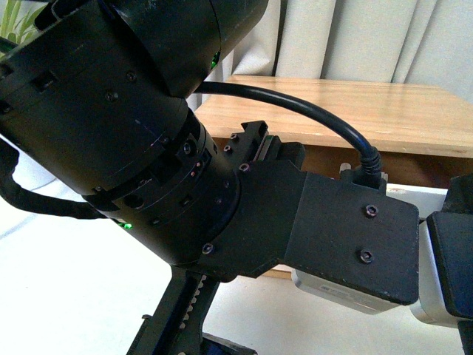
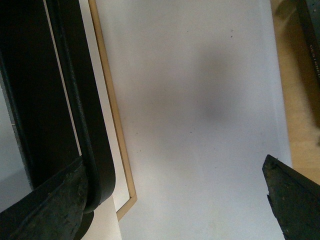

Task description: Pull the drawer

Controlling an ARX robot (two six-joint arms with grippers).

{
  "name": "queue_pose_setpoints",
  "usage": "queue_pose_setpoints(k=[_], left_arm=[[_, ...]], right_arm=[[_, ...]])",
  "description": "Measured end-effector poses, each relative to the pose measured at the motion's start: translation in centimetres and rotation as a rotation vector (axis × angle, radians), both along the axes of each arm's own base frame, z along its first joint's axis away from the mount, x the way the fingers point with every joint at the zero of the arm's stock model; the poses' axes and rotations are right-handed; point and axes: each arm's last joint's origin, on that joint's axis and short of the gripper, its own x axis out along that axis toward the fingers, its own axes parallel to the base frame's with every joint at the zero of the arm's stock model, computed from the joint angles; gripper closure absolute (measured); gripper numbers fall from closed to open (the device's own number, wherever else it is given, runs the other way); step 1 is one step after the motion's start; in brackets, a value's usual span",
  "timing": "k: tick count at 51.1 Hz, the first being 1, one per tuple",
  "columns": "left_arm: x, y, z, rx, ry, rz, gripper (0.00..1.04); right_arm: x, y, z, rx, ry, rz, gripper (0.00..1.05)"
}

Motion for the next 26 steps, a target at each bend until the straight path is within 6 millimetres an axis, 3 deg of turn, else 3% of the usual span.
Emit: queue_pose_setpoints(k=[17, 26], left_arm=[[-0.1, 0.1, 0.1, -0.167, -0.024, 0.038, 0.06], [-0.2, 0.7, 0.1, -0.266, -0.010, 0.091, 0.06]], right_arm=[[-0.7, -0.6, 0.2, 0.094, -0.025, -0.045, 0.09], [-1.4, -1.4, 1.3, 0.170, -0.077, -0.072, 0.09]])
